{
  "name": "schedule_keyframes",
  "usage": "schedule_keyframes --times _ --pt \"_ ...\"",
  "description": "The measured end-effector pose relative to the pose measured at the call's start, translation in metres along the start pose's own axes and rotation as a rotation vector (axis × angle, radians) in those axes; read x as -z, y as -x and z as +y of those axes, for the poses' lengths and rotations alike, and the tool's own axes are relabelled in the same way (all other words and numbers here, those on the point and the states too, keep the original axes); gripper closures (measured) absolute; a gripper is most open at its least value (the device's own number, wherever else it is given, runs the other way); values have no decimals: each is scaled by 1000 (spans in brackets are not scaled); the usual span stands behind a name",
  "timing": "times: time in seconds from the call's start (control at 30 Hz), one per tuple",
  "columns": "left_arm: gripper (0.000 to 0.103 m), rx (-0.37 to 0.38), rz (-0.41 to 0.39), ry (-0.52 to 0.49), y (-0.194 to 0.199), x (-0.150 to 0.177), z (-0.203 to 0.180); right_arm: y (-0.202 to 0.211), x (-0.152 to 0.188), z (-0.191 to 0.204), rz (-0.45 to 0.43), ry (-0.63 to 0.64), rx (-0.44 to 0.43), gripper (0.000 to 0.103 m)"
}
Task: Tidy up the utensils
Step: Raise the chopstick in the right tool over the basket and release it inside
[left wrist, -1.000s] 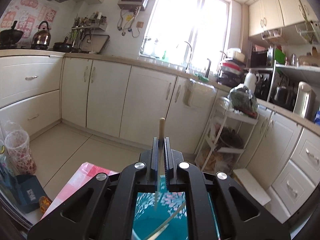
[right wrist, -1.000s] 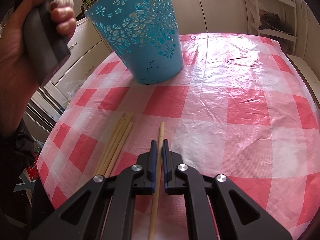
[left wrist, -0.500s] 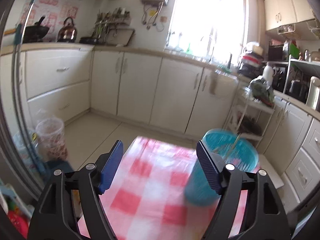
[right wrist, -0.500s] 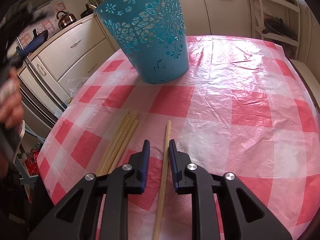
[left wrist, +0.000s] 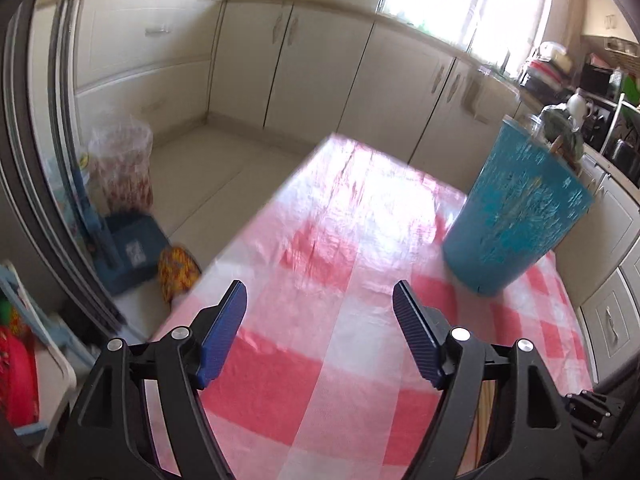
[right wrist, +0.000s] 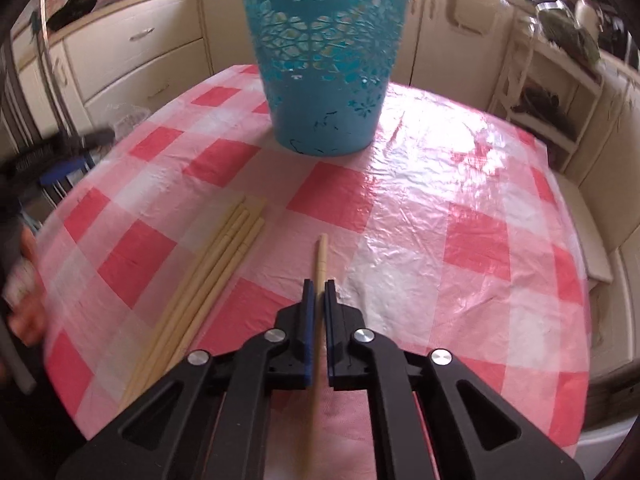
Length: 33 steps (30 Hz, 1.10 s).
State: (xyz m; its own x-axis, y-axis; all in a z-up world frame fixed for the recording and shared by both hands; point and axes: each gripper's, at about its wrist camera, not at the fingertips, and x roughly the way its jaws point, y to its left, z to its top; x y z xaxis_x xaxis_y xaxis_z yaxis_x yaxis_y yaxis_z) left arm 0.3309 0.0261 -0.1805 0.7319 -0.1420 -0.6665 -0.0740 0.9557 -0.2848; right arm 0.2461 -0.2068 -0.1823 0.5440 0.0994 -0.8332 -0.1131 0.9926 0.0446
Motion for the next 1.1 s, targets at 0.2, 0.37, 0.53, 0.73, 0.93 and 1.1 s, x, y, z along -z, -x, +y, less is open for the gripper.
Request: schedule_keyframes --times 0.2,0.37,0.53,0.73,0.93,1.1 --pt "31 25 26 39 -7 -1 7 55 -12 -46 -182 -259 -310 98" --pt "31 37 33 32 -9 1 5 115 -64 -53 -421 -278 -429 98" --pt "31 46 35 46 -9 1 5 128 -137 -52 -595 -285 -416 98" --pt "31 65 38 56 -10 1 6 100 -202 -57 -704 -354 -261 98" --pt "31 86 43 67 -11 1 8 56 -226 -59 -634 -366 -187 98" --pt "31 96 41 73 -11 1 9 42 -223 -55 -597 -313 -163 97"
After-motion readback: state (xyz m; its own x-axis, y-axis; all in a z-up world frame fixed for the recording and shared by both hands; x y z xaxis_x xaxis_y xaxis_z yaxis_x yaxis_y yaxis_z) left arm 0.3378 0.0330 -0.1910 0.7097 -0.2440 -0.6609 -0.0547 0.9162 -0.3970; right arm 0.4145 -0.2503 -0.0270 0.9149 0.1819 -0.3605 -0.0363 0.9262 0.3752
